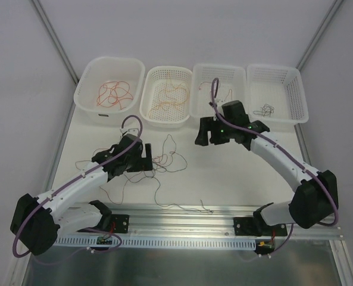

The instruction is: Untangle the cables

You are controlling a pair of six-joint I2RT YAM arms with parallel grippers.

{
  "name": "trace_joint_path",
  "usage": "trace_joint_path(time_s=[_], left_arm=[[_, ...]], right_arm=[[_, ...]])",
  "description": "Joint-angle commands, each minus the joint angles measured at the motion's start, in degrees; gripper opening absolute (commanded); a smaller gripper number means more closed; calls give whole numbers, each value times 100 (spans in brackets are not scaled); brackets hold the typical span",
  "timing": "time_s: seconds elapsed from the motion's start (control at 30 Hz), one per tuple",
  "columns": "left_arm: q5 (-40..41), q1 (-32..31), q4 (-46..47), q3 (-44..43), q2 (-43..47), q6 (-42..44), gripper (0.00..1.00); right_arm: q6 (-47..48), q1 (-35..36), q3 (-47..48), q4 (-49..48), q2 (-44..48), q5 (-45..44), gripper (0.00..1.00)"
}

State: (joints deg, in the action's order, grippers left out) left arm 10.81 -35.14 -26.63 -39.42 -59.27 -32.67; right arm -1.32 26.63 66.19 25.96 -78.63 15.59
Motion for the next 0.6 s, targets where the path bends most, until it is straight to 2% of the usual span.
trace_joint_path(time_s=[0.0,0.27,0.37,0.4,0.43,0.5,0.53,0.57], left_arm=[[10,59,-44,-22,-208,-126,95],[-211,51,-53,57,-516,-231,92],[-219,59,-35,83,-665,-267,91],[-219,51,-26,75,-709,-258,90],[-219,51,-26,83,-770,-267,89],[-246,51,-17,57,-841,-284,88],[-272,51,-17,40,-876,-276,88],[-272,51,-17,22,-885,-275,87]], right_arm=[[-263,535,-351,-731,-187,268,77],[-527,1326,-450,-1804,-1617,453,77],[-580,1406,-370,-1971,-1953,392,69],[-597,1406,-353,-1989,-2094,374,65],[-606,1406,-344,-1989,-2130,339,46],[-545,1406,-344,-1902,-1973,208,25],[-449,1406,-361,-1727,-1850,138,5],[-387,1397,-379,-1638,-1692,-98,1]])
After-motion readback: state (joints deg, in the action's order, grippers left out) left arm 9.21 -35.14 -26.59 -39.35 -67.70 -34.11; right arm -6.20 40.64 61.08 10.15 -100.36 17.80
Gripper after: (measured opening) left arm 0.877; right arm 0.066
